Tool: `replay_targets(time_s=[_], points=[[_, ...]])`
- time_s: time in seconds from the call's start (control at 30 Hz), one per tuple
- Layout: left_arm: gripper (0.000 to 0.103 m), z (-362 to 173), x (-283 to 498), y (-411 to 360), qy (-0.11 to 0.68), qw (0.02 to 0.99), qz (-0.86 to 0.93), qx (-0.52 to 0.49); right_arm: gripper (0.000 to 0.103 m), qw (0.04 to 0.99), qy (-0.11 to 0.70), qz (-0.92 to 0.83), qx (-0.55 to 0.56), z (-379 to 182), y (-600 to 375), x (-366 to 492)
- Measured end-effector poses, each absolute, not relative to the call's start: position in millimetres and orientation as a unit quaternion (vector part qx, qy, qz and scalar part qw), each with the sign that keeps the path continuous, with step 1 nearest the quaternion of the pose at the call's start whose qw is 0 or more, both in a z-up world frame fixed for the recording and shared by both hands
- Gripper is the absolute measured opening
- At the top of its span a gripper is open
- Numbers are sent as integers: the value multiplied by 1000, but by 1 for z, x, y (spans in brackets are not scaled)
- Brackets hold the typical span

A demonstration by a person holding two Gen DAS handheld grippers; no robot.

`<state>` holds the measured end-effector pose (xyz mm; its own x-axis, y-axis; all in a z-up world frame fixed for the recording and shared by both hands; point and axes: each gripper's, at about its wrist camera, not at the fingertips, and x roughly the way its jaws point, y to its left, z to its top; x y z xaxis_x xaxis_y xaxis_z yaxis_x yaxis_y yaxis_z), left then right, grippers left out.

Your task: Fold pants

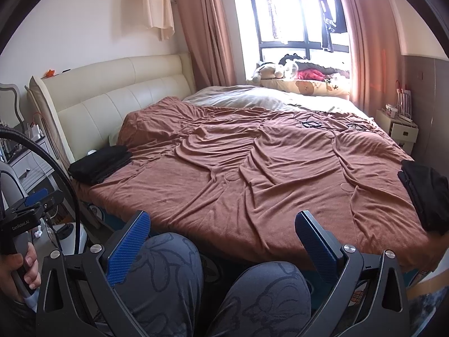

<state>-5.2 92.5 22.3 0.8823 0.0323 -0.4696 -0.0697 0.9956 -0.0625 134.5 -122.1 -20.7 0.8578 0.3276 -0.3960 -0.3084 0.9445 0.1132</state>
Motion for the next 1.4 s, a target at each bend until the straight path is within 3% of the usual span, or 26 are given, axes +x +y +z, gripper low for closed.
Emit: replay_targets(time_s=[1.4], points=[[102,24,-15,92,242,970,24,-30,103,962,220,163,21,-21,-123,135]])
